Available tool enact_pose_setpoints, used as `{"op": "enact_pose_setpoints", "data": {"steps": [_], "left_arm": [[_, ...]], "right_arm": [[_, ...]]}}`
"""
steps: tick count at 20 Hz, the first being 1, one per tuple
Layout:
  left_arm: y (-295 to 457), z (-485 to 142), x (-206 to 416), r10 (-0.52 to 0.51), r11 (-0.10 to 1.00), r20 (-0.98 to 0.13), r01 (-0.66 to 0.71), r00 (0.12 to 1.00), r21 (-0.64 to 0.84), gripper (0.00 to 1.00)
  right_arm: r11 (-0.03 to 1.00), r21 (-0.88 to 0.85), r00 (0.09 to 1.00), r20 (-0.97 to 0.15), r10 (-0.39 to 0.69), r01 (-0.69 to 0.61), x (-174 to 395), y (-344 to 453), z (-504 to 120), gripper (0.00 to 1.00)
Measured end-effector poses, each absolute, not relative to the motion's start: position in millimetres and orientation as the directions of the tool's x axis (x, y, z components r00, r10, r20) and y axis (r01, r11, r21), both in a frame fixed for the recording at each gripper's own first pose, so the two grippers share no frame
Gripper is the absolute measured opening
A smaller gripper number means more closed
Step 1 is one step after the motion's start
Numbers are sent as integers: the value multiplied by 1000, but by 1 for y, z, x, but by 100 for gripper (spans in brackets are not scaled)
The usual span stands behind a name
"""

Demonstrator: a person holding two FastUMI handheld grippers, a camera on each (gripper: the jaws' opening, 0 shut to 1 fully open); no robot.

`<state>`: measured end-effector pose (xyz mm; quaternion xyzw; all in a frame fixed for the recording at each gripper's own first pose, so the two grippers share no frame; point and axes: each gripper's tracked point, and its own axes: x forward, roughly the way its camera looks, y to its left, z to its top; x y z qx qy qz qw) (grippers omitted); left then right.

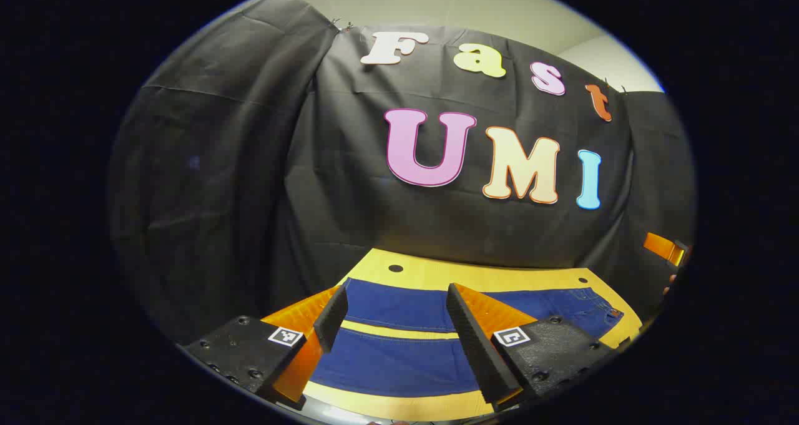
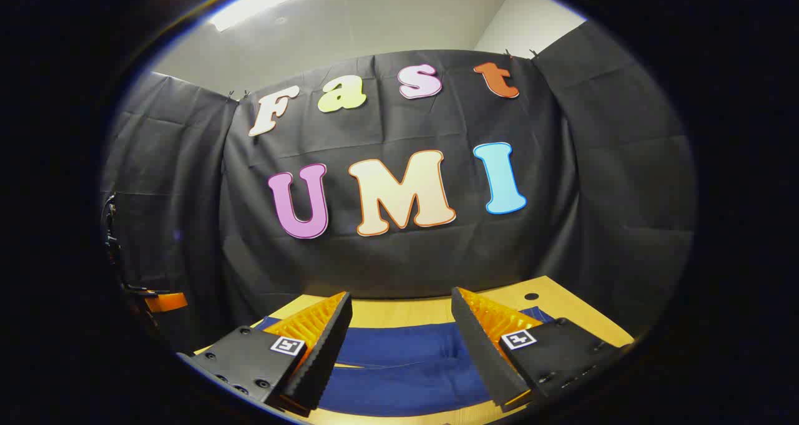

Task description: Grasp the waist and the cuffs of the jeans and fold them to make the two legs overlap; first hold the waist and fold one-third of the jeans toward the cuffs, then hold the cuffs and fold the remaining one-third in the same direction to finish folding.

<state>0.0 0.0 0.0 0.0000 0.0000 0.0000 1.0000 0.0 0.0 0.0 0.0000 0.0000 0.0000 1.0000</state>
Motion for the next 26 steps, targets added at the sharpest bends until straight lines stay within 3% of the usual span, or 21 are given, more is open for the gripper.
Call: {"op": "enact_pose_setpoints", "data": {"steps": [4, 5, 9, 10, 11, 13, 19, 26], "left_arm": [[-8, -2, 1, -25, 1000, -2, 25, 1000, 5, 94], [-7, -3, 0, -35, 999, -1, 35, 999, 4, 94], [-1, -7, -1, -43, 999, 6, 42, 999, 9, 94], [-2, -8, -1, -40, 999, 1, 40, 999, 9, 94], [-2, -11, 0, -41, 999, -3, 41, 999, 7, 95], [1, -17, 1, -71, 997, -15, 71, 997, 7, 94], [31, -58, -3, -147, 989, -126, 150, 981, 12, 95], [57, -150, -2, -240, 948, -423, 304, 874, 90, 95]], "right_arm": [[1000, -19, 1000, 3, -9, 9, -1, -3, 1, 94], [1000, -20, 1000, 2, -13, 13, -1, -4, 0, 98], [1000, 11, 1000, 14, -25, 25, 0, -3, 5, 94], [1000, 12, 999, 16, -28, 28, -1, -3, 6, 98], [999, 9, 999, 11, -31, 30, -2, -4, 4, 94], [1000, -4, 1000, -2, -29, 29, -2, -3, 3, 98], [998, -40, 998, -36, -54, 53, -18, -11, -10, 94], [991, -94, 991, -89, -101, 93, -39, -24, -28, 98]]}}
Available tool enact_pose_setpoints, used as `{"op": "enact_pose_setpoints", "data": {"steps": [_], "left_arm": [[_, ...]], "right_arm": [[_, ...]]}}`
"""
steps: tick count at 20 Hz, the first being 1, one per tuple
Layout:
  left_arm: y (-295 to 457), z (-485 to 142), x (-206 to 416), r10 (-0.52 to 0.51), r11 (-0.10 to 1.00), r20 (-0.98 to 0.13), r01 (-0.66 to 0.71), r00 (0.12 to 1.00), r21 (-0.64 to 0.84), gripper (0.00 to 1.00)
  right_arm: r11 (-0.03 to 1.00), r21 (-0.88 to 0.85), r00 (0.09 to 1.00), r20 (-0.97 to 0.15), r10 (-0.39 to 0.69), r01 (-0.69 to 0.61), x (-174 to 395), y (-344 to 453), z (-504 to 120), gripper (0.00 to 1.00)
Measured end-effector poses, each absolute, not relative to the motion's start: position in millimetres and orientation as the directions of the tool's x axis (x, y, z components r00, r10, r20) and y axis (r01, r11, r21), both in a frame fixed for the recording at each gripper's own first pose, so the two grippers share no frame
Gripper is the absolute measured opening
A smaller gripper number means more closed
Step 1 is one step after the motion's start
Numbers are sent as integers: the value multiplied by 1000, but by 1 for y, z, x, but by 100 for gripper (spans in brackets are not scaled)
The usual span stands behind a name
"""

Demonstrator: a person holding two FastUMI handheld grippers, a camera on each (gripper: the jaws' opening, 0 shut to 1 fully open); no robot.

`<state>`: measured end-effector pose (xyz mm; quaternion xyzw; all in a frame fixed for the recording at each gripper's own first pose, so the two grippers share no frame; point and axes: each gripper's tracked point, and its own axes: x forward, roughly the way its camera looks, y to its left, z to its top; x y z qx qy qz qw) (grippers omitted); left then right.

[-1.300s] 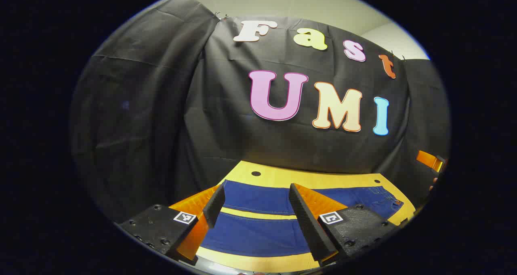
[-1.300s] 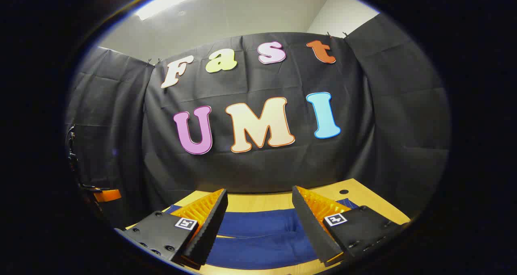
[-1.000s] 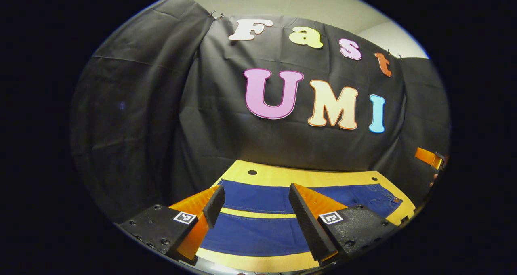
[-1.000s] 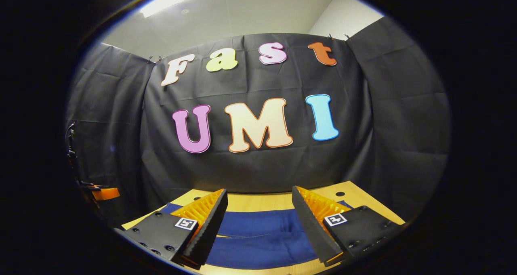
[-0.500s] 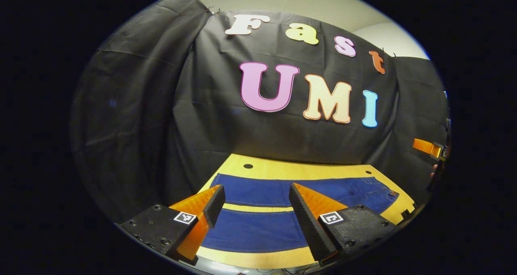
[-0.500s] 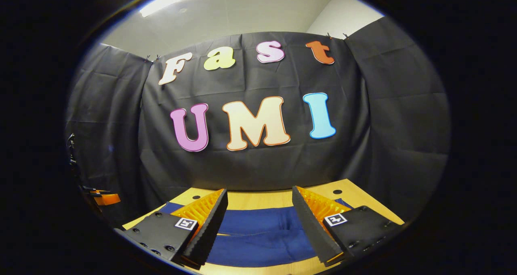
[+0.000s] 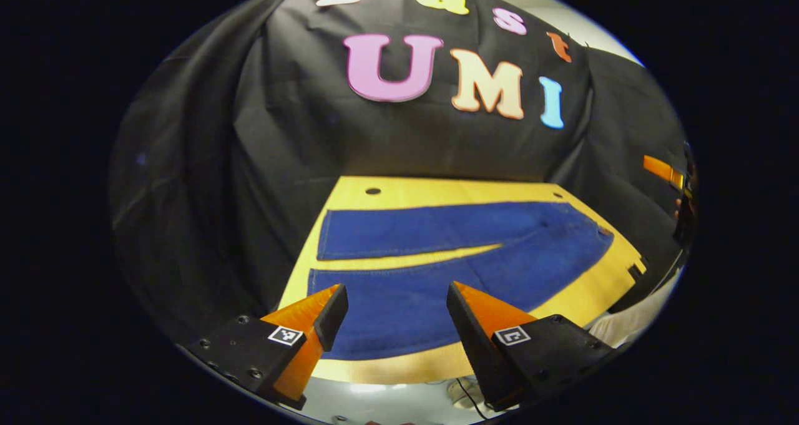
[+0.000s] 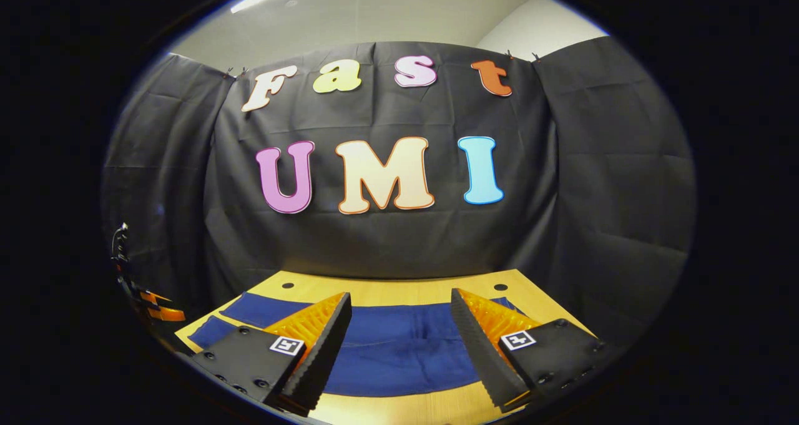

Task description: Grasp the waist and the cuffs of the jeans and fold them to make the two legs overlap; first hold the waist and fold one-third of the jeans toward the cuffs, then hold the cuffs and fold the remaining one-third in the same direction to finish folding.

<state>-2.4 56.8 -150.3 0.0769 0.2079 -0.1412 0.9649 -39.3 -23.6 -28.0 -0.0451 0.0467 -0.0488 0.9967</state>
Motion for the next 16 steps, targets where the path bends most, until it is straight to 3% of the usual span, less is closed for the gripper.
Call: {"op": "enact_pose_setpoints", "data": {"steps": [3, 7, 8, 9, 10, 15, 16], "left_arm": [[73, -183, -7, -226, 915, -570, 373, 790, 155, 95], [88, -214, -22, -231, 798, -727, 554, 646, 239, 96], [93, -219, -26, -213, 766, -767, 590, 606, 253, 96], [98, -226, -26, -192, 735, -796, 621, 574, 271, 97], [102, -230, -26, -175, 704, -817, 650, 549, 286, 96], [117, -251, -28, -77, 590, -896, 745, 437, 312, 95], [119, -255, -28, -62, 574, -906, 757, 420, 312, 95]], "right_arm": [[991, -96, 988, -112, -104, 93, -42, -26, -34, 94], [995, -48, 983, -156, -96, 89, -42, -28, -49, 98], [995, -44, 981, -167, -97, 91, -42, -30, -52, 94], [995, -45, 980, -175, -96, 89, -43, -31, -55, 98], [995, -51, 979, -179, -97, 89, -42, -31, -56, 94], [994, -81, 973, -214, -90, 75, -43, -31, -68, 94], [993, -87, 971, -222, -92, 74, -43, -32, -71, 98]]}}
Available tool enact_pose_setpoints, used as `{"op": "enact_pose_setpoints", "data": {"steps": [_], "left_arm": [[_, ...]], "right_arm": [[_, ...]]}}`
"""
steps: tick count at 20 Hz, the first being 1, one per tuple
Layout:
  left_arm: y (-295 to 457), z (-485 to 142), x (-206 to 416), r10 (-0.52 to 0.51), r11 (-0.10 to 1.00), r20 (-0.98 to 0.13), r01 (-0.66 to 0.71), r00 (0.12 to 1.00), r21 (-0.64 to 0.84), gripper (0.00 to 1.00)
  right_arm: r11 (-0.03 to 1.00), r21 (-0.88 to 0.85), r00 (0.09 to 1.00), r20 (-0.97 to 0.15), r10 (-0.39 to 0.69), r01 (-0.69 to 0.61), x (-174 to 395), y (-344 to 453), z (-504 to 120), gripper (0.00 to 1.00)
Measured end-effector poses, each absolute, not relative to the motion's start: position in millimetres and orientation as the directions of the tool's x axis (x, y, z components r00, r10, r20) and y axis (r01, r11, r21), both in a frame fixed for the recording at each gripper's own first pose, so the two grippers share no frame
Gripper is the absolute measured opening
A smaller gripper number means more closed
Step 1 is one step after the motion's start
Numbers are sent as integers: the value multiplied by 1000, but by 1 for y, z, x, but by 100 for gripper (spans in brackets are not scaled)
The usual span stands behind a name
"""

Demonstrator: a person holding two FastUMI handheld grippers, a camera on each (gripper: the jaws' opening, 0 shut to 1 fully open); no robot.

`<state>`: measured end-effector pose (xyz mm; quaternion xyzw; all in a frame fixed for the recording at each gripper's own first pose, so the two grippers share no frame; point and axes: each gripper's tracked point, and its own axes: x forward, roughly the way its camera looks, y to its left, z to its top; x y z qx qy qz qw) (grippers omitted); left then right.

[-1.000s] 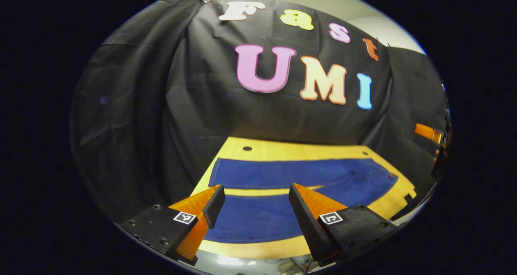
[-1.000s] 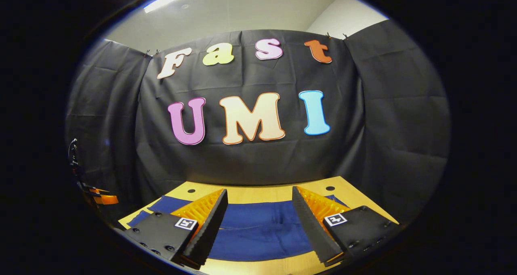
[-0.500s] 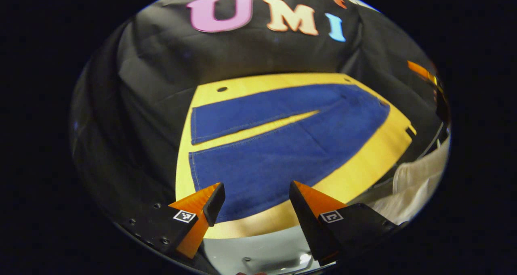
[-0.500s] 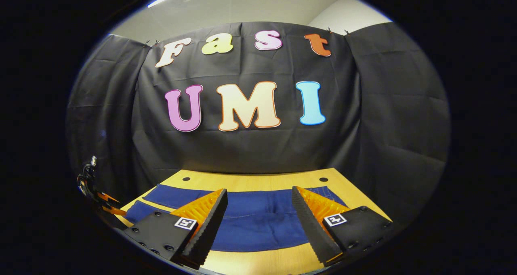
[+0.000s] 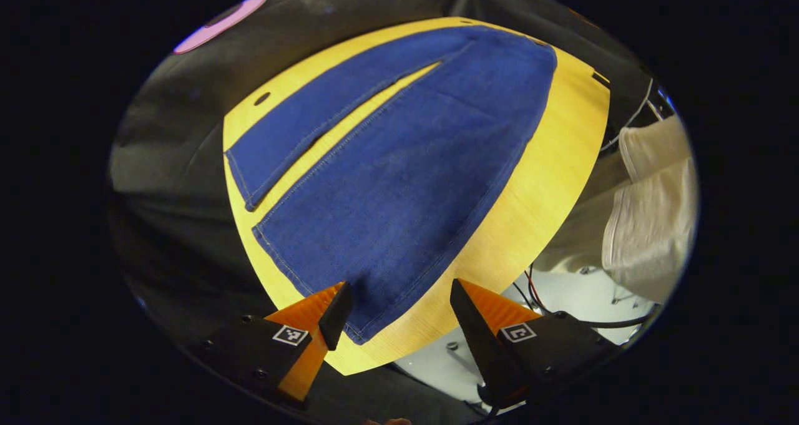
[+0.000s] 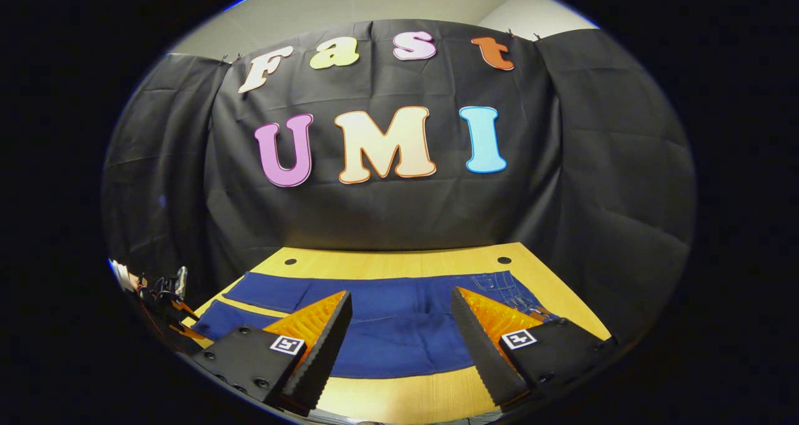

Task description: Grasp the waist and the cuffs of the jeans and fold them to make the two legs overlap; first hold the waist and fold one-third of the jeans toward the cuffs, then hold the cuffs and fold the remaining one-third in the same direction to finish folding.

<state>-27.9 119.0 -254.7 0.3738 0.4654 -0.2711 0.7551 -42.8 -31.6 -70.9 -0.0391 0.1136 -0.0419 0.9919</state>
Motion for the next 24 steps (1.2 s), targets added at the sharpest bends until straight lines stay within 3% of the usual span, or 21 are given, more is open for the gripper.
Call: {"op": "enact_pose_setpoints", "data": {"steps": [2, 5, 8, 16, 24], "left_arm": [[122, -261, -23, -26, 546, -912, 770, 409, 330, 96], [124, -269, -30, 4, 527, -929, 789, 370, 316, 100], [124, -274, -26, -1, 518, -937, 801, 350, 299, 93], [120, -282, -27, 7, 540, -975, 820, 221, 190, 89], [116, -281, -28, 3, 497, -975, 846, 222, 194, 83]], "right_arm": [[994, -88, 968, -235, -91, 72, -45, -32, -76, 94], [993, -83, 961, -256, -100, 82, -48, -38, -83, 98], [992, -75, 959, -259, -115, 99, -47, -45, -81, 98], [996, -49, 955, -281, -91, 81, -36, -37, -94, 98], [998, -5, 950, -307, -57, 59, -36, -17, -112, 99]]}}
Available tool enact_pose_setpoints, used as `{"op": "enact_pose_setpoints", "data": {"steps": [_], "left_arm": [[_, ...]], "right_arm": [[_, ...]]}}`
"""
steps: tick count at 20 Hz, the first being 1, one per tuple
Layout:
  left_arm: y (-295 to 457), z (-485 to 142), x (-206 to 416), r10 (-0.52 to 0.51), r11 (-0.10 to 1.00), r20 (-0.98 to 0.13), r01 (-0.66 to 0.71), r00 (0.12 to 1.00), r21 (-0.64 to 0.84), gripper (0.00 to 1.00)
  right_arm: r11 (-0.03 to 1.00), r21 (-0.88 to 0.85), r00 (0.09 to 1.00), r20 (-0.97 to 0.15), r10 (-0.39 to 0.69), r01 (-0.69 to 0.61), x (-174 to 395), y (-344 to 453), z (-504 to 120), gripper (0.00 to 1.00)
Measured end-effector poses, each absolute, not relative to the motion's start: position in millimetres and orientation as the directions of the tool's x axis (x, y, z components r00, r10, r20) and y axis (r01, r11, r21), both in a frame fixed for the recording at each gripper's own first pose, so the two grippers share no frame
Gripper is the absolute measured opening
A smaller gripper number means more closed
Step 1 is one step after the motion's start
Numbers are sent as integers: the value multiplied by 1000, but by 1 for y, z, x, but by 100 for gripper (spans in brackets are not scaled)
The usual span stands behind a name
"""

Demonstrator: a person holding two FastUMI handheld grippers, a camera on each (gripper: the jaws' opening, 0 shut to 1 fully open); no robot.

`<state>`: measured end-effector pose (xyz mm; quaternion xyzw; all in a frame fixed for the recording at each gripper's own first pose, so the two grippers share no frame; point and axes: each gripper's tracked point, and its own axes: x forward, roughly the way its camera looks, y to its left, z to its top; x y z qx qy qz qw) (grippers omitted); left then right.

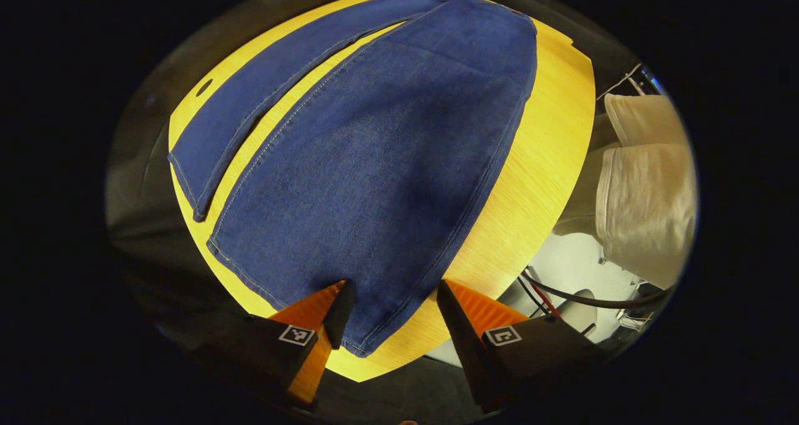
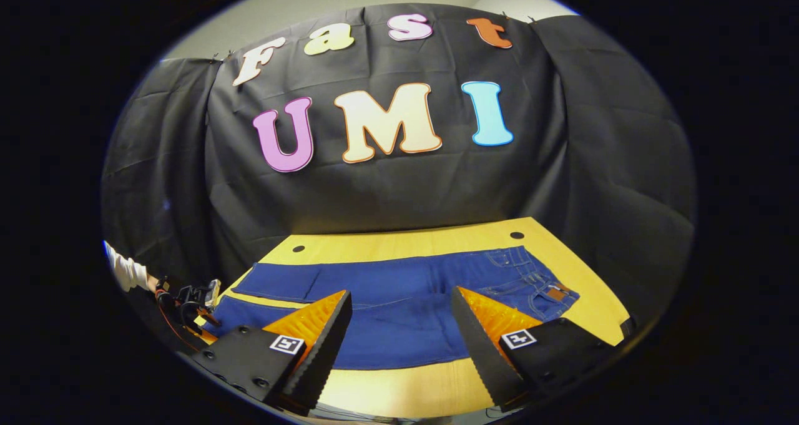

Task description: Grasp the waist and the cuffs of the jeans and fold them to make the two legs overlap; first hold the waist and fold one-third of the jeans toward the cuffs, then hold the cuffs and fold the remaining one-third in the same direction to finish folding.

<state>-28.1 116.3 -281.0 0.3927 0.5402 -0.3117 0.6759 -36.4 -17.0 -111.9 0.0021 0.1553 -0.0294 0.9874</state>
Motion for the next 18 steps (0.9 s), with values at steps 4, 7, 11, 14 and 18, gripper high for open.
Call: {"op": "enact_pose_setpoints", "data": {"steps": [4, 7, 11, 14, 18], "left_arm": [[117, -280, -22, 10, 497, -975, 845, 223, 198, 61], [118, -280, -12, 7, 492, -968, 842, 249, 220, 32], [119, -280, -7, 11, 508, -967, 832, 253, 223, 2], [119, -280, -6, 15, 543, -972, 814, 235, 205, 0], [119, -280, -5, 27, 563, -977, 805, 210, 188, 0]], "right_arm": [[998, 6, 956, -289, -56, 60, -32, -12, -110, 99], [998, 14, 958, -284, -49, 55, -31, -8, -112, 98], [999, 17, 953, -299, -40, 47, -30, -11, -122, 94], [999, 4, 943, -331, -40, 43, -27, -23, -133, 99], [999, -53, 915, -402, -30, 10, -21, -52, -157, 99]]}}
